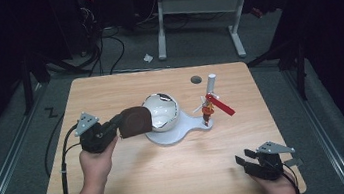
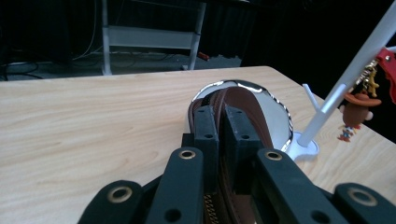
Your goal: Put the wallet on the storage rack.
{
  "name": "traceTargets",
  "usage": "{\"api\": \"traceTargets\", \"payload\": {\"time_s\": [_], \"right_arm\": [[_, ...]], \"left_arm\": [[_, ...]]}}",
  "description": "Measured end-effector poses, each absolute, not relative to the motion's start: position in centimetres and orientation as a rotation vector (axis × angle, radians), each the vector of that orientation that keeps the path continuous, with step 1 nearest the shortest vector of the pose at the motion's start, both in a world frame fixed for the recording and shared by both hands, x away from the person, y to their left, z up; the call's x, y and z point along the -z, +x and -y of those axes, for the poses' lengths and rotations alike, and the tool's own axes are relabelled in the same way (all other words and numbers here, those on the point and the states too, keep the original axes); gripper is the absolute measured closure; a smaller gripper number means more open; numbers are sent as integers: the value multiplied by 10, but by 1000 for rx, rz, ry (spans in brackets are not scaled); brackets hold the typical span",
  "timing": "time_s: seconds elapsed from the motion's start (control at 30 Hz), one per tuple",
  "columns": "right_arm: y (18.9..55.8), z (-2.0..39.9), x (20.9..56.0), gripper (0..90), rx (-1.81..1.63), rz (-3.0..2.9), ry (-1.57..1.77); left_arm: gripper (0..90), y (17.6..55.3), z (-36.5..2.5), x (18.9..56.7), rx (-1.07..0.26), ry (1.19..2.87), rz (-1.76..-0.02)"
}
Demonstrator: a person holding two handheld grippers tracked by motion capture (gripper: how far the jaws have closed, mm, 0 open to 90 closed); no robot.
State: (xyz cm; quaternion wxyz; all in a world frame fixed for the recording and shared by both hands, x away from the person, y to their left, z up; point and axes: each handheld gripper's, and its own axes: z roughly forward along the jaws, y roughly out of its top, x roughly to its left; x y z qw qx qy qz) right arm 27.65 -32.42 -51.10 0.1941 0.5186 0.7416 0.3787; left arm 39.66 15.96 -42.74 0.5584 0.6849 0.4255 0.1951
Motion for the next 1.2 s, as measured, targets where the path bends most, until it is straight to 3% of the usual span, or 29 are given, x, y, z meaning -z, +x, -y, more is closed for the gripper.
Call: {"api": "traceTargets", "payload": {"time_s": [0.53,1.2], "right_arm": [[278,324,512,514,-1063,-2092,1448],[279,324,515,516,-1067,-2116,1450]], "left_arm": [[844,437,-121,428,-485,1679,-1016],[814,447,-102,436,-472,1708,-1075]]}}
